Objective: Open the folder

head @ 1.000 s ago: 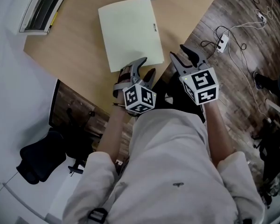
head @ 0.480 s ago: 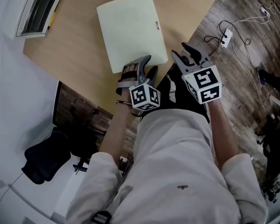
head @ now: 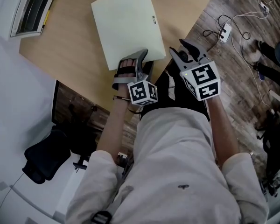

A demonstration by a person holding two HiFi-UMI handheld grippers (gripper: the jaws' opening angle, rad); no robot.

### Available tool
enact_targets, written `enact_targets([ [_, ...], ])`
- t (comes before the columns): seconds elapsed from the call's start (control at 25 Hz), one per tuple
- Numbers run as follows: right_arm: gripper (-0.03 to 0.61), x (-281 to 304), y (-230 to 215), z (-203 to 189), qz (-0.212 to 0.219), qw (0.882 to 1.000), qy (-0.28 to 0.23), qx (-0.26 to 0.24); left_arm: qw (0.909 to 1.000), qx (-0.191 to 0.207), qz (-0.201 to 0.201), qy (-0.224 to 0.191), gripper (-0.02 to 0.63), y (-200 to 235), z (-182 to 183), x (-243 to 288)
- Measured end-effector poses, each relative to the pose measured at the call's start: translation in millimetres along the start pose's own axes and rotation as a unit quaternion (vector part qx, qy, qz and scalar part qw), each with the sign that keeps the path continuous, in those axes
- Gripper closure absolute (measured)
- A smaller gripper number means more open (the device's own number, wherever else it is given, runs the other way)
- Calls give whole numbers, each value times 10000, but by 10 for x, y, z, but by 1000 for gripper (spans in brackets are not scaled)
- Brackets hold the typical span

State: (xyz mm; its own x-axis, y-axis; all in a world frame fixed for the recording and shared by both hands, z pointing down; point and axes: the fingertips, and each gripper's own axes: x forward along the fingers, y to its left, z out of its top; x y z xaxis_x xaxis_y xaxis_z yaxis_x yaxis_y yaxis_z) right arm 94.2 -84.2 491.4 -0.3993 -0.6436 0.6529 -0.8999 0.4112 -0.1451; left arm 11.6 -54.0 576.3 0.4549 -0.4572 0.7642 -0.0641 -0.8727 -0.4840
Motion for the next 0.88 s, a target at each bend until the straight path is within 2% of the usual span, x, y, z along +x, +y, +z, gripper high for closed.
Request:
enact_targets([
  [0.56, 416, -47, -8, -43, -30, 10000, -34, 25, 9995, -236, -154, -137, 397, 17, 23, -6],
  [0.88, 417, -43, 9, -44, -18, 10000, -35, 19, 9984, -425, -246, -279, 448, 23, 37, -42],
])
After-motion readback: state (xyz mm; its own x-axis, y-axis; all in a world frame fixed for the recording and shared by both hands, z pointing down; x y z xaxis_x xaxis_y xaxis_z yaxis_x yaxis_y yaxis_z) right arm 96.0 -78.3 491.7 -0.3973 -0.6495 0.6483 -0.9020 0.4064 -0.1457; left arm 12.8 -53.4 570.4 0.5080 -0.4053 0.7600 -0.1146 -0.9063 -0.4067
